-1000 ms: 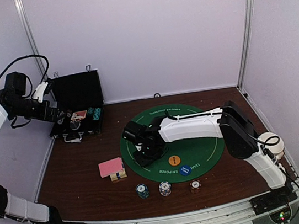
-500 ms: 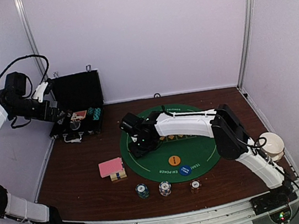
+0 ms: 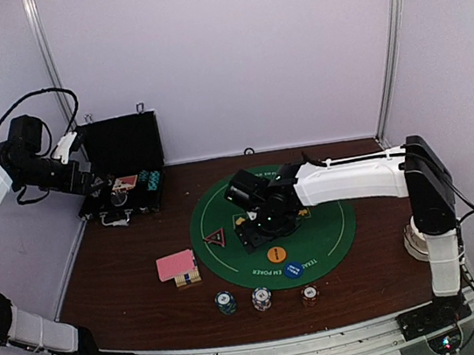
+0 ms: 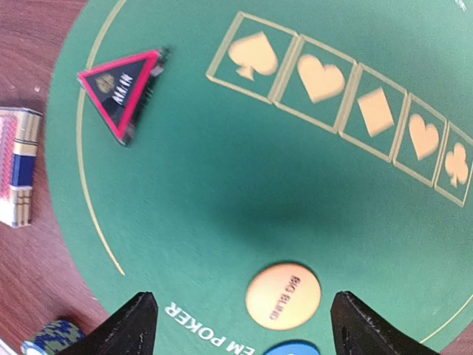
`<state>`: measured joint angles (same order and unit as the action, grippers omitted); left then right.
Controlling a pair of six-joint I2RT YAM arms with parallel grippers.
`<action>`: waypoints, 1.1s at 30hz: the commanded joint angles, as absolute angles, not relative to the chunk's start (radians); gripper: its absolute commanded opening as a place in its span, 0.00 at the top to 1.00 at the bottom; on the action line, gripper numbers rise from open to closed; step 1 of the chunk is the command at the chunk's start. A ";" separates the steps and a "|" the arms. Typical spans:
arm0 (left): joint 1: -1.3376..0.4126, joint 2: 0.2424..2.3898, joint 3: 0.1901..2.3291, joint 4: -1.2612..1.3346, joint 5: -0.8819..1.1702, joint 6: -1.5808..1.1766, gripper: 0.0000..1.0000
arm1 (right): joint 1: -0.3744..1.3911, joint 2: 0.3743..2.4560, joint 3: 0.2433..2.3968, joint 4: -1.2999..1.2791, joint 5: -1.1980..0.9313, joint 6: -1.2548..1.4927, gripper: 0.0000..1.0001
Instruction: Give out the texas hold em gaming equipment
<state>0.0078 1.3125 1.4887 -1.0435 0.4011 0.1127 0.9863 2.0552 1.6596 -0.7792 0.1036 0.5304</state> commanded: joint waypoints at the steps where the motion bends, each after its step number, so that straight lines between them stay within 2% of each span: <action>1: 0.015 1.306 1.515 -1.048 0.419 0.107 0.02 | 0.980 2.015 1.534 -0.758 0.135 0.644 0.16; 12: 0.014 1.319 1.544 -1.057 0.439 0.102 0.02 | 0.968 2.005 1.434 -0.718 0.097 0.697 0.17; 23: 0.015 1.310 1.548 -1.060 0.431 0.107 0.02 | 0.936 2.058 1.430 -0.682 0.039 0.706 0.33; 33: 0.014 1.308 1.552 -1.063 0.433 0.113 0.02 | 0.939 2.043 1.379 -0.665 0.003 0.744 0.31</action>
<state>0.0074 1.3151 1.5200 -1.0718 0.4229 0.1104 0.9401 2.0399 1.4258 -0.6800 0.0387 0.7105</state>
